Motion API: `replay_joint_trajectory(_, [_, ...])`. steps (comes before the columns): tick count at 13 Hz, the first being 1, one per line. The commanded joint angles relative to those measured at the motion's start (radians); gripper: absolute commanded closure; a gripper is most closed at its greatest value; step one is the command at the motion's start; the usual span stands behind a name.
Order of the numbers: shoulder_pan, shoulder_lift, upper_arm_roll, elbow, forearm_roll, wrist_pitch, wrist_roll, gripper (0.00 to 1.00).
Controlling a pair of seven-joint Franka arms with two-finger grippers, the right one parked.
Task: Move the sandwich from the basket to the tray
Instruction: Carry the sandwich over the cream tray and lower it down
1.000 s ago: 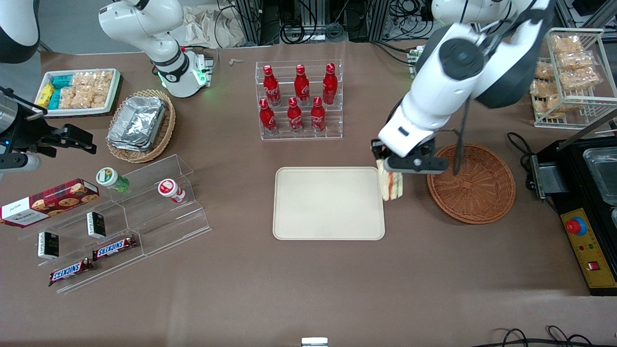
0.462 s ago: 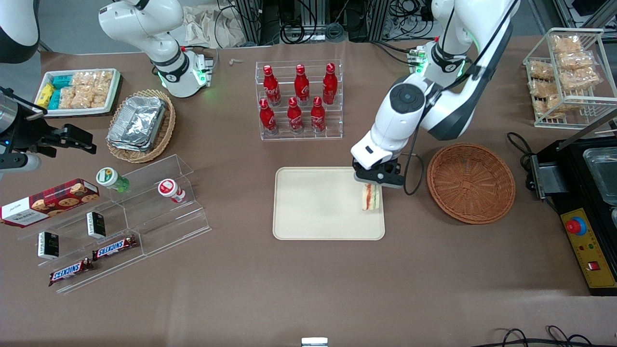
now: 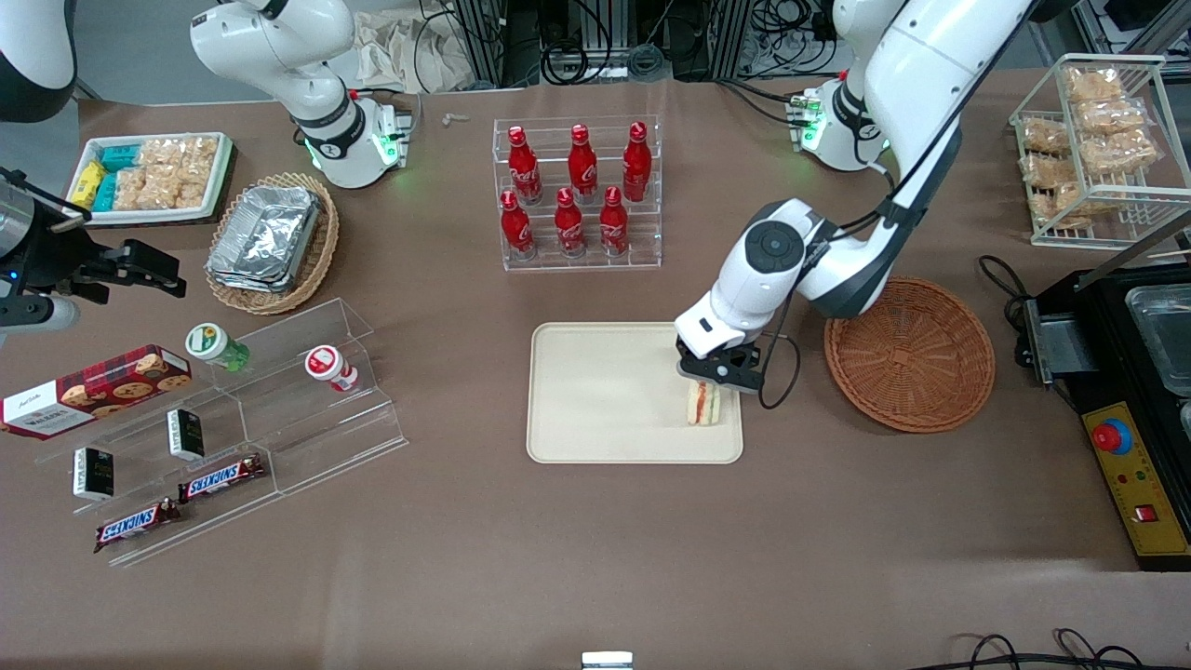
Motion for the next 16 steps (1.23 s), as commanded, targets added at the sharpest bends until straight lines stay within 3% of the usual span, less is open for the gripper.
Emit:
replay_joint_trajectory(1, [0.000, 0.049, 0.029, 0.007, 0.049, 0.056, -0.015, 1.00])
replay_joint_trajectory(3, [0.000, 0.055, 0.029, 0.007, 0.049, 0.056, -0.015, 1.00])
replay_joint_trajectory(4, [0.000, 0.060, 0.031, 0.008, 0.048, 0.055, -0.027, 0.93])
replay_joint_trajectory(5, [0.000, 0.062, 0.030, 0.010, 0.048, 0.056, -0.074, 0.43])
replay_joint_trajectory(6, [-0.003, 0.062, 0.029, 0.010, 0.048, 0.055, -0.109, 0.00])
replay_joint_trajectory(11, [-0.001, 0.040, 0.028, 0.013, 0.046, 0.042, -0.133, 0.00])
replay_joint_trajectory(16, [0.011, -0.136, 0.016, 0.030, 0.007, -0.172, -0.150, 0.00])
